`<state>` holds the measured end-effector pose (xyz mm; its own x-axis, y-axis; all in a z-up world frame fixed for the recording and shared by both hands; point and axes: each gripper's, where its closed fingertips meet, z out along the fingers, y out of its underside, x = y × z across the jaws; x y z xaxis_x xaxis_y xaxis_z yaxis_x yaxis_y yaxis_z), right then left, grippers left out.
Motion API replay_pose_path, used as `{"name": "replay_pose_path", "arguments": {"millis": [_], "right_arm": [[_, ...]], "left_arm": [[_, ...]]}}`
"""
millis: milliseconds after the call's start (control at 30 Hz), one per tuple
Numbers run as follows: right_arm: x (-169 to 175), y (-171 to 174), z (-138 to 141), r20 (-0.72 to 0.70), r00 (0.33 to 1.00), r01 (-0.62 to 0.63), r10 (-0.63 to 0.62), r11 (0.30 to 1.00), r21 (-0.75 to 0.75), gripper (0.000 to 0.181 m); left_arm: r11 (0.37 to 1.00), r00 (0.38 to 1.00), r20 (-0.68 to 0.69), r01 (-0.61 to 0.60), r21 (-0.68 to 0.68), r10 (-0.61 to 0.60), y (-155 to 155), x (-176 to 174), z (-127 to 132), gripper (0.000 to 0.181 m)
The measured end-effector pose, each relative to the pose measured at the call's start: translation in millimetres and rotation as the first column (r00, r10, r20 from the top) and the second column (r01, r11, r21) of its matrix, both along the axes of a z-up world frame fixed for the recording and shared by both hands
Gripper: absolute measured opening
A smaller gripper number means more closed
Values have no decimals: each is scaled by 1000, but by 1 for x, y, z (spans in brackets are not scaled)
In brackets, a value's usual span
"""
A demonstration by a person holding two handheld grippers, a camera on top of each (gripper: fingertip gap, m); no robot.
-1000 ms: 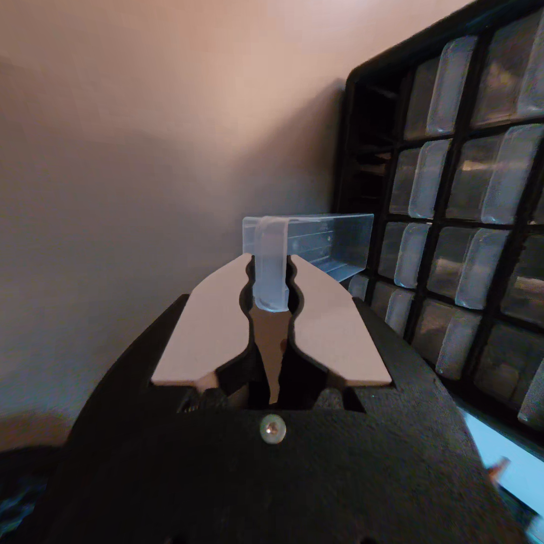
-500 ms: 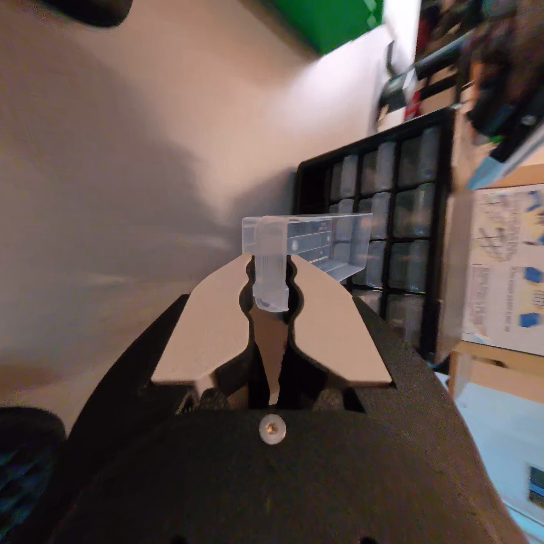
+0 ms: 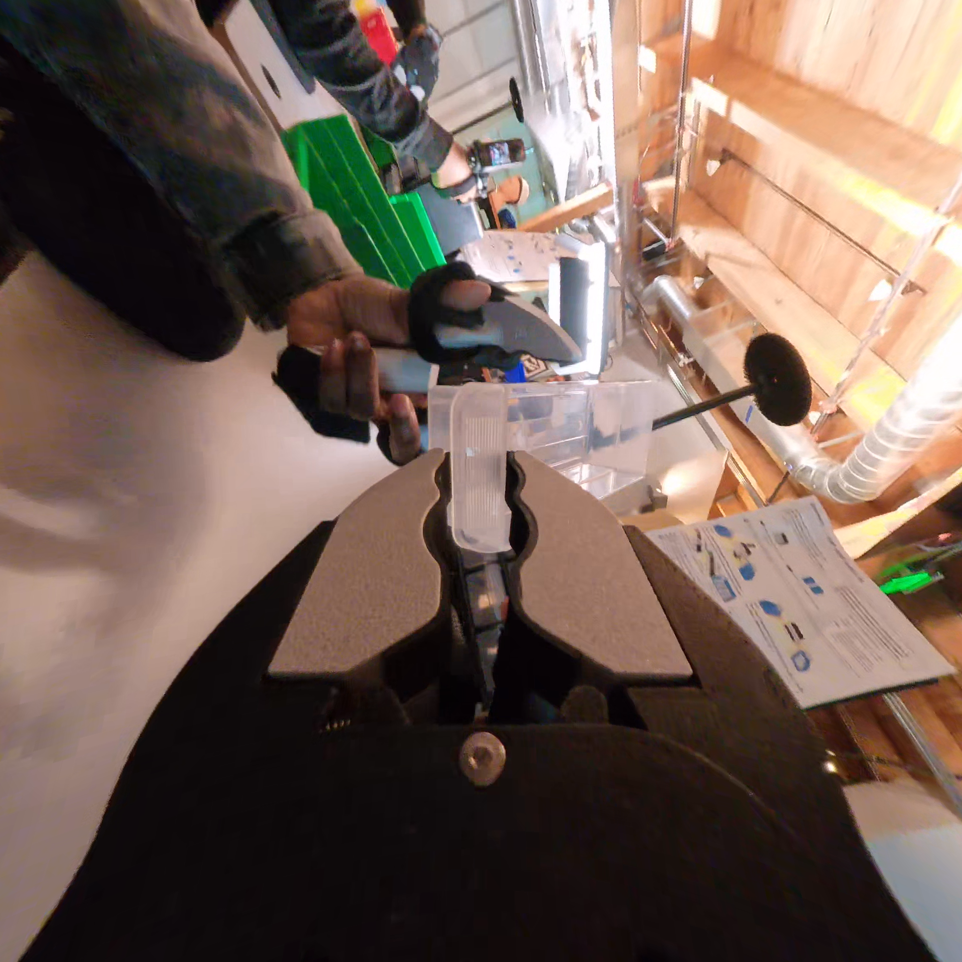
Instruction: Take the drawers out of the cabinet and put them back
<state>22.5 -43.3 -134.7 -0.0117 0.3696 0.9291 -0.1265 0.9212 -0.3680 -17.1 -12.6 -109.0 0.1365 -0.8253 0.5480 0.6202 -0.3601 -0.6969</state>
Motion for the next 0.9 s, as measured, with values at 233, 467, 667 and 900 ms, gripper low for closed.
{"name": "replay_pose_path", "arguments": {"millis": [233, 467, 667, 900], "right_arm": [[-12, 2, -21, 66, 997, -25, 28, 999, -48, 20], [-9, 34, -35, 181, 981, 137, -76, 927, -350, 34], [-1, 50, -31, 303, 933, 179, 195, 479, -859, 84], [-19, 37, -45, 481, 855, 326, 195, 519, -790, 100]], "left_arm": [[989, 995, -104, 2, 145, 14, -11, 8, -15, 66], [938, 935, -246, -178, 296, 255, -2, 6, -25, 65], [896, 881, -284, -270, 353, 378, 7, -1, -32, 65], [885, 823, -406, -227, 406, 397, 7, 11, -48, 64]]}}
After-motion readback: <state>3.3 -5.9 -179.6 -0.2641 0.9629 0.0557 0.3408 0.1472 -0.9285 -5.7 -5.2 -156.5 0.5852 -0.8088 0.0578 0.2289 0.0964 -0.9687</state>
